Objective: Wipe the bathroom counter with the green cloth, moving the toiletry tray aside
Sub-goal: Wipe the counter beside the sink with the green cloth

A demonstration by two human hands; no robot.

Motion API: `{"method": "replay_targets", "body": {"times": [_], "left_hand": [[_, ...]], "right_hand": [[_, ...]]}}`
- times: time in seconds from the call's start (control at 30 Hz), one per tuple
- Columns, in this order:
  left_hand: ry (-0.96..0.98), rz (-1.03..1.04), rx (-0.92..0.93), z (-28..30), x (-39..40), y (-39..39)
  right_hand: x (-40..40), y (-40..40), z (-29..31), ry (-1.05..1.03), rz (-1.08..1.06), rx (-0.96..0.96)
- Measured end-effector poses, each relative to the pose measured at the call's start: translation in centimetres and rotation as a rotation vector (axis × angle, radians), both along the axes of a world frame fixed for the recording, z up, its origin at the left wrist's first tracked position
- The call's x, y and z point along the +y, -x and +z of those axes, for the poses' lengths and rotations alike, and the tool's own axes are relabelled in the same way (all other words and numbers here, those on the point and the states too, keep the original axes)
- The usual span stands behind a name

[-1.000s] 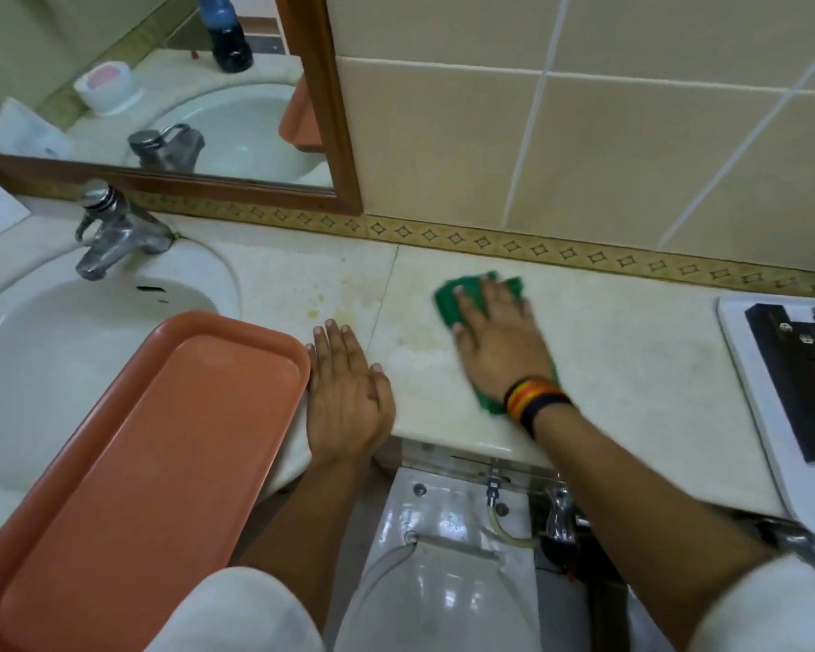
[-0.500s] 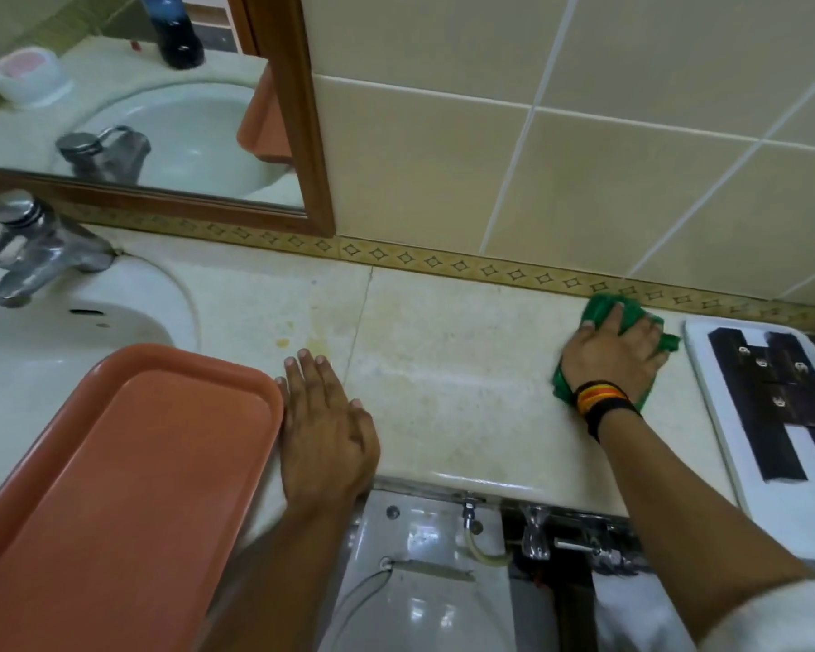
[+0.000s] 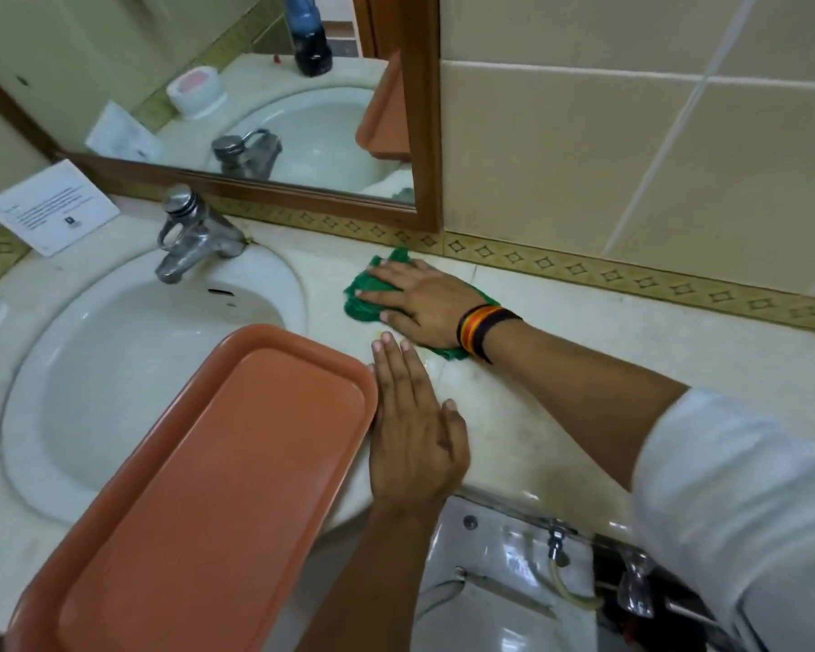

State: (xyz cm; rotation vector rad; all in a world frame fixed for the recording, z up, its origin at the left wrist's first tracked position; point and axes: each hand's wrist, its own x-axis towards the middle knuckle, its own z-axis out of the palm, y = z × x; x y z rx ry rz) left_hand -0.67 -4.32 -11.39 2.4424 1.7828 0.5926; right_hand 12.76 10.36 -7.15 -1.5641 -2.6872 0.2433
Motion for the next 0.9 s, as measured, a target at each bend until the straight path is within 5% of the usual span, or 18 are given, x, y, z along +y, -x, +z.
{"method": "replay_targets", "body": {"times": [0.2, 0.43, 0.6, 0.77, 0.9], "left_hand": [[0.103, 0.052, -0.241, 1.3, 0.1, -0.2], [0.191, 0.059, -0.289, 1.9, 0.4, -0.3], [0.265, 0.036, -0.316, 3.0, -0.1, 0.0], [0.232, 0.054, -0.175, 2.6, 0.0, -0.5], [0.218, 0.054, -0.146, 1.9, 0.1, -0.4]], "right_hand": [[-9.3, -2.7, 0.2, 0.034, 0.136, -0.020], [-12.3, -3.1, 0.6, 0.038, 0.089, 0.012], [-23.1, -8.4, -1.0, 0.033, 0.079, -0.009], [-31.1, -17.7, -0.7, 0.034, -0.491, -0.006], [-26.4, -9.4, -1.2, -0.119, -0.971, 0.011]]}}
